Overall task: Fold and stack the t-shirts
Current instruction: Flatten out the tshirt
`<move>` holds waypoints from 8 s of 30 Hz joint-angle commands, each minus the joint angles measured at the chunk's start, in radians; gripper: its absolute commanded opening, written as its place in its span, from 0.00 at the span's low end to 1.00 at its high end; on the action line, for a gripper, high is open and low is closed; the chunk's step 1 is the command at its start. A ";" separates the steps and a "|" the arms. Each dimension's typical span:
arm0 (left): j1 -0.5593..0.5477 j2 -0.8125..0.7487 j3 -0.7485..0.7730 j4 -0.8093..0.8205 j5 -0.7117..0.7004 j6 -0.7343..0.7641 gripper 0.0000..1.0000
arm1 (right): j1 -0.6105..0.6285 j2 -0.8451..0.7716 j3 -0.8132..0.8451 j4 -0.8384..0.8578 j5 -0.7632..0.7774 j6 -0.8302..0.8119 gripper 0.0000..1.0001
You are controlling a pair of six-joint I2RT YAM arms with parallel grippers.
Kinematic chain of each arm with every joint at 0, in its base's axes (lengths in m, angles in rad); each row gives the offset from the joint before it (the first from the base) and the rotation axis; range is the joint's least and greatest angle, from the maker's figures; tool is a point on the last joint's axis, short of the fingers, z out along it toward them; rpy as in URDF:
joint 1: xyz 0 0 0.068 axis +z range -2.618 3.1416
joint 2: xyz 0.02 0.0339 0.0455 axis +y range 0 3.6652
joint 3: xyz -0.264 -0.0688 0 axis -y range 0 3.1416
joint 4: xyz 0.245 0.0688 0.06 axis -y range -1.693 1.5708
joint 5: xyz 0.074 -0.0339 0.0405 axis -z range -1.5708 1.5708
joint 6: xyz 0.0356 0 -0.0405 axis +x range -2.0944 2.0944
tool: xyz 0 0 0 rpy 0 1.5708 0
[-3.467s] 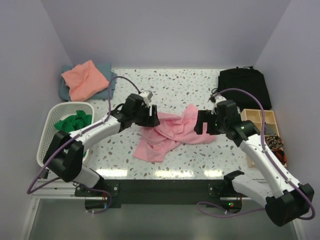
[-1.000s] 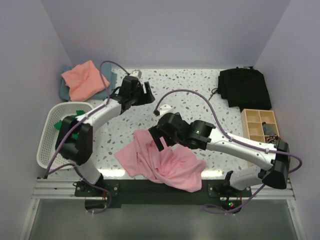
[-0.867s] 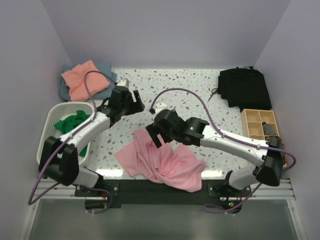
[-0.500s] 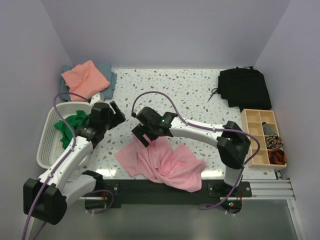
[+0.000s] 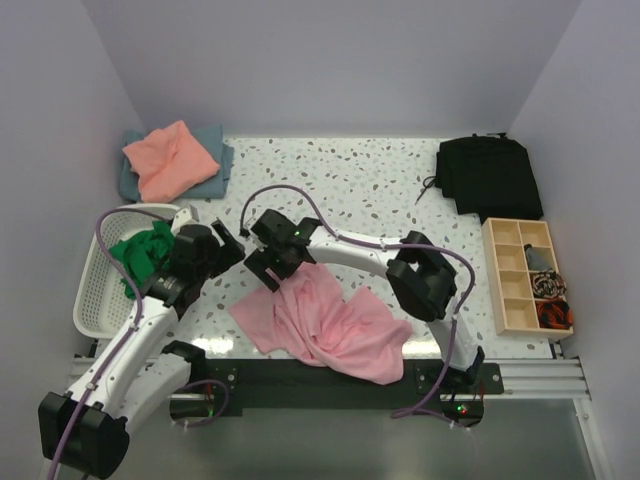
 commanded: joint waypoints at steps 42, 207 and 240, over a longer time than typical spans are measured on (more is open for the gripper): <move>0.000 0.305 0.017 0.358 0.277 0.000 0.79 | -0.357 -0.457 0.672 -0.181 0.008 -0.014 0.00; 0.029 0.050 1.027 -0.393 0.240 0.331 0.00 | -0.110 -1.193 0.018 -0.244 0.693 0.086 0.03; 0.052 0.983 0.577 0.372 -0.185 0.288 0.00 | -0.717 -0.130 -0.067 0.197 0.467 0.126 0.52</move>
